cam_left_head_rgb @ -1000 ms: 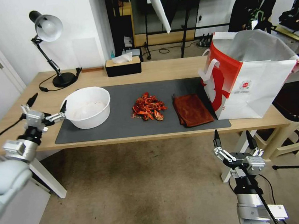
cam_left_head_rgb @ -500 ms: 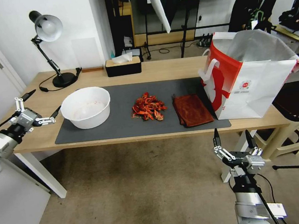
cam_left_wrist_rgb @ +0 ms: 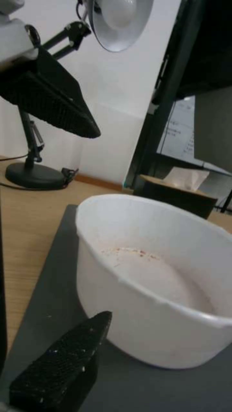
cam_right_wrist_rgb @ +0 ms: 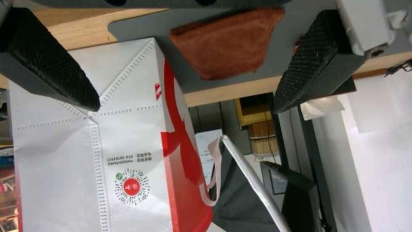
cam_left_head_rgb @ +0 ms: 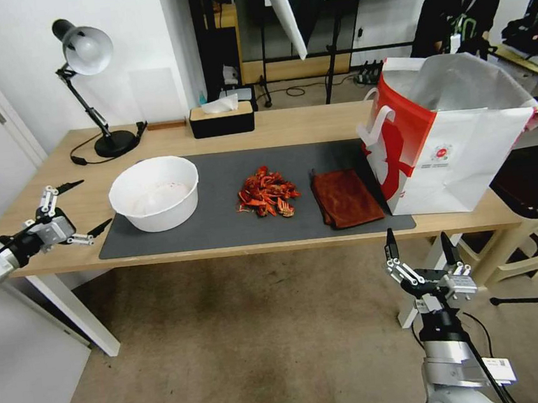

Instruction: Sweep shrimp from table into container with towel, then put container into takeout bag.

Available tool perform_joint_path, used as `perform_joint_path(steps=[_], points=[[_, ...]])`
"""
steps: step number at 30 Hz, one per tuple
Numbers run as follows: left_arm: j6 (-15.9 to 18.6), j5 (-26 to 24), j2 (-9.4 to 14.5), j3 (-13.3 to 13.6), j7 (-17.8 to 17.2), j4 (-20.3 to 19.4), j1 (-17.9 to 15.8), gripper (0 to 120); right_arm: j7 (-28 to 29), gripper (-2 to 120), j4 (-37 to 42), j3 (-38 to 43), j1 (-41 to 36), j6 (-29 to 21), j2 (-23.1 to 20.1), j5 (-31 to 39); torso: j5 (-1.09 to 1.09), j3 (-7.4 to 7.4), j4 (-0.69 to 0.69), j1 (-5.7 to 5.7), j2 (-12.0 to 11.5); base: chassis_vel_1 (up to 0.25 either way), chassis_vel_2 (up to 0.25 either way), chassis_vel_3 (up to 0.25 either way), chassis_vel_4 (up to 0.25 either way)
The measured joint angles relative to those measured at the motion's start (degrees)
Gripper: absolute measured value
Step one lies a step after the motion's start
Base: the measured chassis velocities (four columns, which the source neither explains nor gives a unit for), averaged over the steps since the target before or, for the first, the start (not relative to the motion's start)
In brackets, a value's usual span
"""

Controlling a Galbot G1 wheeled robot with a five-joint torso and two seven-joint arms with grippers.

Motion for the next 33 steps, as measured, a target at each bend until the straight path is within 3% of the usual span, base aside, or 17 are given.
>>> perform_joint_path(steps=[9,13,19,25,27,28,31,33], points=[[-0.78,3.99,1.00,5.49,7.72,1.61,-8.01,100,0.09,100,0.02,-0.53,0.91,-0.72,0.45,0.44,-0.01,0.00,0.00,0.00,0.00,0.000,0.000,0.000,0.000],[-1.26,5.87,1.82,5.41,10.90,1.55,-8.90,100,0.26,100,0.01,-0.67,1.20,-0.94,0.67,0.51,-0.01,0.00,-0.01,0.00,0.00,0.000,0.000,0.000,0.000],[-1.51,7.64,2.71,5.99,12.43,1.60,-10.86,100,0.31,100,-0.04,-1.08,1.37,-0.95,1.05,0.51,0.00,0.00,0.01,-0.01,0.00,0.000,0.000,0.000,0.000],[-1.53,9.10,0.08,9.82,12.44,0.99,-15.87,100,0.39,100,0.10,-1.12,1.35,-0.95,1.19,0.48,0.01,0.00,0.01,-0.01,0.00,0.000,0.000,0.000,0.000],[-2.55,11.27,-2.77,14.63,12.33,1.58,-20.99,100,0.48,100,0.30,-0.89,1.28,-0.97,1.19,0.49,-0.03,0.00,-0.01,-0.01,0.00,0.000,0.000,0.000,0.000],[-2.55,11.27,-2.77,14.63,12.33,1.58,-20.99,100,0.48,100,0.30,-0.89,1.28,-0.97,1.19,0.49,-0.03,0.00,-0.01,-0.01,0.00,0.000,0.000,0.000,0.000],[-3.57,13.87,-5.61,19.66,12.76,2.61,-26.55,100,0.62,100,0.71,-0.54,0.98,-1.12,1.07,0.55,-0.02,0.01,-0.04,0.00,0.00,0.000,0.000,0.000,0.000],[-3.57,14.06,-5.83,20.38,13.22,2.63,-27.41,100,0.69,100,0.81,-0.44,0.87,-1.15,1.01,0.61,-0.02,0.01,-0.04,0.00,0.00,0.000,0.000,0.000,0.000]])
